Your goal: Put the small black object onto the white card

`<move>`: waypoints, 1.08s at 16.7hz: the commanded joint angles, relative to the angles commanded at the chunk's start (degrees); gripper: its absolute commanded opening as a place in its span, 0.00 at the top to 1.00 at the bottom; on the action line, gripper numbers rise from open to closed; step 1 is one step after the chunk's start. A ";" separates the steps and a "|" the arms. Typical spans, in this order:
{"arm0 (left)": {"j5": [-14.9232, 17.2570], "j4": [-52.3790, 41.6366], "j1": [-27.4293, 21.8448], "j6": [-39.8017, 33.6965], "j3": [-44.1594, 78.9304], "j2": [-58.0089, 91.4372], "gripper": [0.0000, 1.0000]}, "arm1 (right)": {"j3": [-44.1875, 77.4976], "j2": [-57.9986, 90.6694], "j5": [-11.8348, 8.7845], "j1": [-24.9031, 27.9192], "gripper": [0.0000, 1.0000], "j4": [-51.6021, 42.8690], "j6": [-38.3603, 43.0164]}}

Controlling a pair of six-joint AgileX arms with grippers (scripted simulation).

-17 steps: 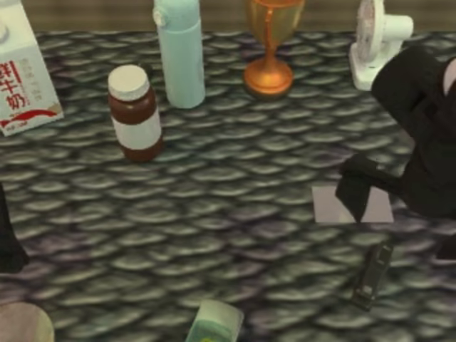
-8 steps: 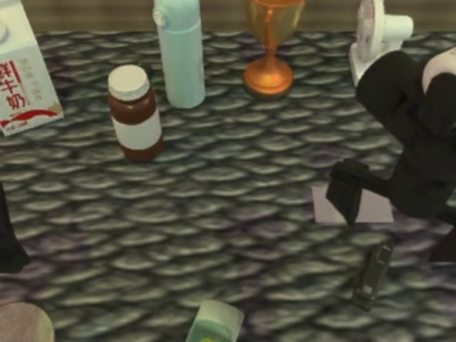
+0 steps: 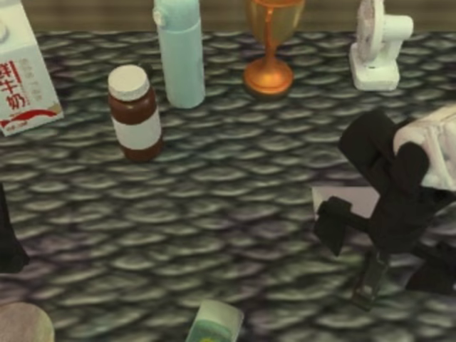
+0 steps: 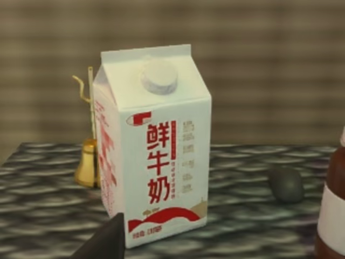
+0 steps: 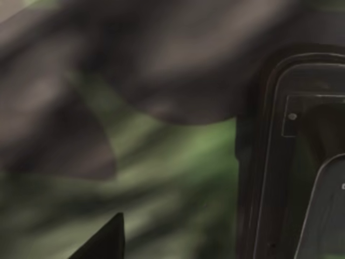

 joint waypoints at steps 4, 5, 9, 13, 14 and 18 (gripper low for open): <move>0.00 0.00 0.00 0.00 0.00 0.00 0.00 | -1.89 1.37 0.01 0.09 0.00 2.95 0.11; 0.00 0.00 0.00 0.00 0.00 0.00 0.00 | -1.89 1.37 0.01 0.09 0.00 2.95 0.11; 0.00 0.00 0.00 0.00 0.00 0.00 0.00 | -1.89 1.37 0.01 0.09 0.23 2.95 0.11; 0.00 0.00 0.00 0.00 0.00 0.00 0.00 | -1.89 1.37 0.01 0.09 0.53 2.95 0.11; 0.00 0.00 0.00 0.00 0.00 0.00 0.00 | -1.89 1.37 0.01 0.09 0.60 2.95 0.11; 0.00 0.00 0.00 0.00 0.00 0.00 0.00 | -1.89 1.37 0.01 0.09 0.90 2.95 0.11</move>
